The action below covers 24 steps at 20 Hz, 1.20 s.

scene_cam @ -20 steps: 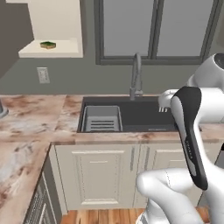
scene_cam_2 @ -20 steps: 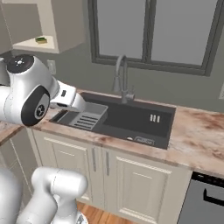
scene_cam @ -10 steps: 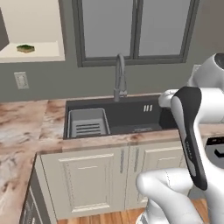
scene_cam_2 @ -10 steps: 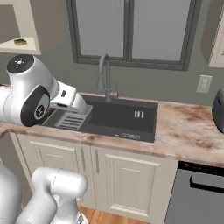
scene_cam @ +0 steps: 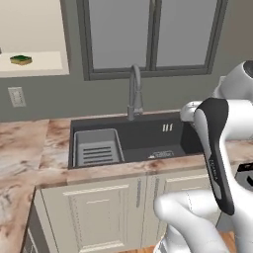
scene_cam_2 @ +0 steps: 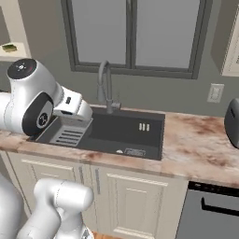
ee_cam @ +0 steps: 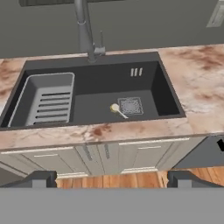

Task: Pick up the dish brush and sponge from the sink, and place them back in the cabinet, and close the cabinet door.

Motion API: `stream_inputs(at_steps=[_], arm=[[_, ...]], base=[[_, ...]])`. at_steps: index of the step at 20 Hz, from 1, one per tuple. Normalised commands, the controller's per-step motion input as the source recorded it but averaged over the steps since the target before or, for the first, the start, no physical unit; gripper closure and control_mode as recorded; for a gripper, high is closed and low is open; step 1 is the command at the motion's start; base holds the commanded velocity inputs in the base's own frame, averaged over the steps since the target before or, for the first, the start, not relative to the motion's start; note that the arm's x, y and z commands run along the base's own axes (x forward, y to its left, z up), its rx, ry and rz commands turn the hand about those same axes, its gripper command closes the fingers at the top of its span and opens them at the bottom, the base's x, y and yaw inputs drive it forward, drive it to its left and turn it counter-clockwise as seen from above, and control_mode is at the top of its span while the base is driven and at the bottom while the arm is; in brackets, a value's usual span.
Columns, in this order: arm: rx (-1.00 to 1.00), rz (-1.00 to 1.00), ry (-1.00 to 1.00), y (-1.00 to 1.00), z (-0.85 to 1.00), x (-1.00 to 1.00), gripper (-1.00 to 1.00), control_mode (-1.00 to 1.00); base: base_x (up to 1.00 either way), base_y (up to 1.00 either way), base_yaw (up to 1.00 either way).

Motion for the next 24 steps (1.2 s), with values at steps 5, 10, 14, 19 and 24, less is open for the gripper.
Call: stream_inputs(at_steps=[5, 10, 14, 19, 24], arm=[[0.0, 0.0, 0.0, 0.0, 0.0, 0.0, -1.0, 1.0], [0.0, 0.0, 0.0, 0.0, 0.0, 0.0, -1.0, 1.0], [0.0, 0.0, 0.0, 0.0, 0.0, 0.0, -1.0, 1.0], [0.0, 0.0, 0.0, 0.0, 0.0, 0.0, -1.0, 1.0], [0.0, 0.0, 0.0, 0.0, 0.0, 0.0, -1.0, 1.0]], base=[[0.54, 0.0, 0.0], [0.46, 0.0, 0.0], [0.33, 0.0, -0.01], [0.21, 0.0, -0.13], [0.37, 0.0, -0.15]])
